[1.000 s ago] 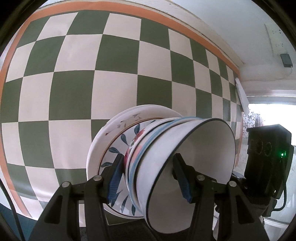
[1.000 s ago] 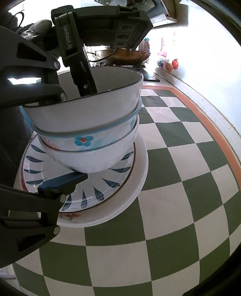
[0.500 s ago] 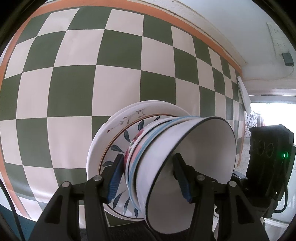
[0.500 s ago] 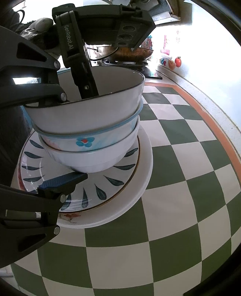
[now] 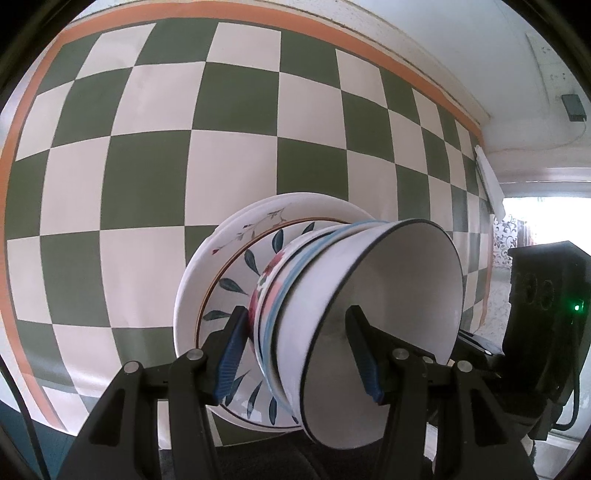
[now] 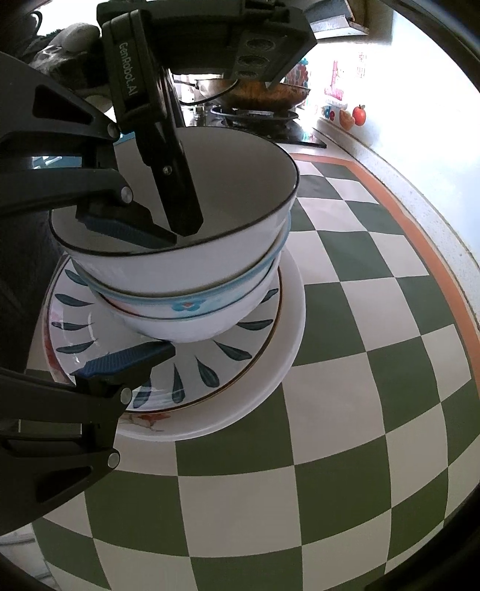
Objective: Organize plates and bowls
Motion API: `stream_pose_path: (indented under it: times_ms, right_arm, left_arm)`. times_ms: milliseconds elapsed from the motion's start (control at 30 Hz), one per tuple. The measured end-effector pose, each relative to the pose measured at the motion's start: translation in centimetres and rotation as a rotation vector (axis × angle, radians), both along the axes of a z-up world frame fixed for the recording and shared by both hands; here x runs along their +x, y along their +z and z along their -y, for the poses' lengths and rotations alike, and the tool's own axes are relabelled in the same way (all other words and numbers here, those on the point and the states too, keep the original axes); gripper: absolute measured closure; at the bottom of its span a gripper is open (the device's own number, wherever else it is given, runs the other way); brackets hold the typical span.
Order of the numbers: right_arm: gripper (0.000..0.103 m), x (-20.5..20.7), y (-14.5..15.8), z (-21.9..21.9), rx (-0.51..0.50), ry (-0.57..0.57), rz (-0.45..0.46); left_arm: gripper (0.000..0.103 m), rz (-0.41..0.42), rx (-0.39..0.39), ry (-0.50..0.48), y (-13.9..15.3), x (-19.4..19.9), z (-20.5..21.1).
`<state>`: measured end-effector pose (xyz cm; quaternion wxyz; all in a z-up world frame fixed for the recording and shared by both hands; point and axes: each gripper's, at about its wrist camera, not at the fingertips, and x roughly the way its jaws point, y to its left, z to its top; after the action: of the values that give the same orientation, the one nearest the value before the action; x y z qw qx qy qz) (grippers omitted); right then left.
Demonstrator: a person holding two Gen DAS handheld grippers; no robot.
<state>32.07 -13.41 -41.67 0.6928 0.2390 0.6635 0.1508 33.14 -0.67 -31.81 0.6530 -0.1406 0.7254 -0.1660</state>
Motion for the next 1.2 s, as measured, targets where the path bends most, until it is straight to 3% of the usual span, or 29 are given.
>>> stream_pose_path:
  times_ms: [533,667,700,733,767,800,967,1200]
  right_arm:
    - [0.047,-2.7,5.1,-0.6,-0.136,0.031,0.077]
    - [0.047,-3.9,7.2,-0.6,-0.205,0.028,0.114]
    - [0.046,-4.2,7.7,-0.6,-0.214,0.027,0.118]
    - [0.038,-4.6,8.2,-0.6,-0.22,0.023,0.122]
    - [0.023,-4.9,8.6,-0.6,-0.227,0.019,0.123]
    - [0.017,-5.2,9.1,-0.6,-0.237,0.017,0.127]
    - [0.012,-6.7,11.6,-0.9,-0.322,-0.014,0.182]
    - [0.007,-8.1,14.3,-0.9,-0.405,-0.07,0.246]
  left_arm:
    - [0.05,0.155,0.162,-0.04,5.3,-2.9,-0.6]
    - [0.022,0.218,0.197,-0.039,6.7,-3.6,-0.8]
    - [0.011,0.234,0.206,-0.037,7.0,-3.8,-1.0]
    - [0.008,0.252,0.212,-0.036,7.5,-4.0,-1.1]
    - [0.005,0.268,0.219,-0.031,7.9,-4.2,-1.3]
    - [0.004,0.286,0.227,-0.027,8.3,-4.3,-1.4]
    - [0.004,0.378,0.268,-0.017,10.3,-5.1,-1.9]
    - [0.002,0.44,0.285,-0.011,12.6,-6.7,-2.3]
